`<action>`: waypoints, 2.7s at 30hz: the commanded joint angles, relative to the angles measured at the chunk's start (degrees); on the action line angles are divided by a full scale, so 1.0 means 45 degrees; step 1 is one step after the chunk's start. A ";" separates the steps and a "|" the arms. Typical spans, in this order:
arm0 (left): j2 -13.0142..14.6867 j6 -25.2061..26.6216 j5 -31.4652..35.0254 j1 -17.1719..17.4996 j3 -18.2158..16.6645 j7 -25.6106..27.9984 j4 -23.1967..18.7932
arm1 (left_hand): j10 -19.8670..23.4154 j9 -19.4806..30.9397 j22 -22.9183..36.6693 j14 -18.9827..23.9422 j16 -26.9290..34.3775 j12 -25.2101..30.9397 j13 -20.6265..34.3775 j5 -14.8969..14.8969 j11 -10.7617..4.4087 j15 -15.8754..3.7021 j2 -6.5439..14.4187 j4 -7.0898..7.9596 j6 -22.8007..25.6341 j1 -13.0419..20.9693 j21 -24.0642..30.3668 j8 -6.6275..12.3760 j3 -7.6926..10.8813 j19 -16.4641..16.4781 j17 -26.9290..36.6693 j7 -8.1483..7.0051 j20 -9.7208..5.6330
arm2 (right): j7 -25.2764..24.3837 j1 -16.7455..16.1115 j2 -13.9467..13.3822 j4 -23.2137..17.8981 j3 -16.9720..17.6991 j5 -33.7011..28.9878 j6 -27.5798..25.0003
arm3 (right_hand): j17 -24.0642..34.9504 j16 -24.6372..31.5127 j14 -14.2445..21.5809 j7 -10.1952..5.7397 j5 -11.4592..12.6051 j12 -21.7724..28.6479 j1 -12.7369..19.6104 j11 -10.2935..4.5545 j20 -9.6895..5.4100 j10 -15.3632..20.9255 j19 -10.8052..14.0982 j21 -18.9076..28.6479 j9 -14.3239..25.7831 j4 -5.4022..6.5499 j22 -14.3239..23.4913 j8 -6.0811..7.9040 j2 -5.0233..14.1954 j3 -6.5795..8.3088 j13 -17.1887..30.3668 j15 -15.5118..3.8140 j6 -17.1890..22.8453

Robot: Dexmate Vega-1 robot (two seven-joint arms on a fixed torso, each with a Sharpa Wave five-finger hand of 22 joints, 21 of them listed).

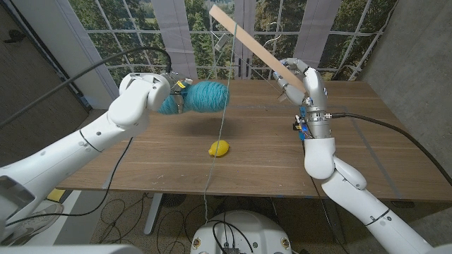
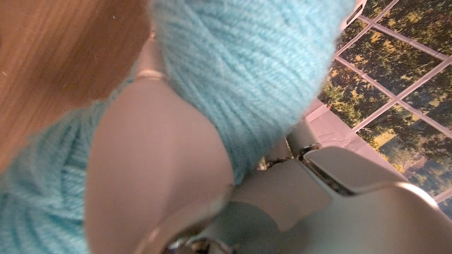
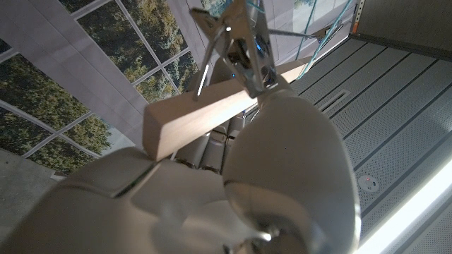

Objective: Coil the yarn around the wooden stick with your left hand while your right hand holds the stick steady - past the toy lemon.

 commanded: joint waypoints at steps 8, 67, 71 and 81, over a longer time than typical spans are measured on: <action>-0.0655 -0.0815 0.2103 0.0571 -0.0656 -0.5223 -0.3094 | 0.0989 0.0047 0.0038 0.4604 0.0059 -0.0122 0.0199 0.0057 -0.0978 -0.4707 0.1819 0.0466 0.0869 0.1270 0.0078 0.0020 0.1782 0.0061 0.3249 -0.0420 -0.2457 | -0.0967 0.0156 0.0816 0.1334 0.0733 0.1543 -0.0639 | 0.0151 -0.0095 0.0152 -0.2570 0.0057 -0.0047 0.0365 -0.1852 -0.1618 0.1906 -0.0083 0.0158 0.0033 0.0091 -0.0022 0.0038 0.0336 0.0011 0.0055 -0.1265 0.2756; 0.0311 0.3263 -0.7502 -0.5754 -0.1420 0.0126 -0.5524 | 0.1202 0.0069 0.0055 0.4515 -0.0021 -0.0585 0.0450 0.0091 -0.0954 -0.4719 0.1786 0.0467 0.0926 0.1286 0.0261 -0.0080 0.1814 -0.0114 0.3653 -0.0417 -0.2437 | -0.0560 0.0498 -0.1267 0.0781 -0.2362 -0.2819 -0.2769 | 0.0537 -0.0565 0.0250 -0.2631 0.0067 -0.0212 0.0419 -0.1852 -0.1648 0.1944 -0.0316 0.0717 0.0010 0.0177 -0.0328 -0.0028 0.0310 -0.0035 0.0138 -0.1261 0.2818; 0.0410 0.4475 -0.5930 -0.7489 0.0489 -0.0879 -0.4919 | 0.1203 0.0064 0.0050 0.4519 -0.0034 -0.0626 0.0471 0.0094 -0.0979 -0.4719 0.1780 0.0475 0.0946 0.1273 0.0260 -0.0088 0.1811 -0.0143 0.3666 -0.0436 -0.2437 | -0.0441 0.0551 -0.1430 0.0768 -0.2617 -0.2866 -0.2502 | 0.0559 -0.0599 0.0267 -0.2626 0.0069 -0.0228 0.0420 -0.1854 -0.1655 0.1962 -0.0329 0.0763 0.0013 0.0186 -0.0351 -0.0032 0.0311 -0.0041 0.0132 -0.1262 0.2819; -0.0741 0.4365 0.0163 -0.8430 0.2746 -0.3471 -0.2976 | 0.1237 0.0054 0.0034 0.4480 -0.0057 -0.0695 0.0479 0.0107 -0.1007 -0.4717 0.1743 0.0486 0.0997 0.1240 0.0234 -0.0099 0.1806 -0.0215 0.3720 -0.0457 -0.2425 | -0.0417 0.0666 -0.1745 0.0688 -0.3197 -0.3006 -0.1135 | 0.0597 -0.0675 0.0290 -0.2647 0.0073 -0.0244 0.0424 -0.1855 -0.1659 0.1958 -0.0366 0.0854 0.0029 0.0201 -0.0396 -0.0040 0.0308 -0.0052 0.0176 -0.1261 0.2812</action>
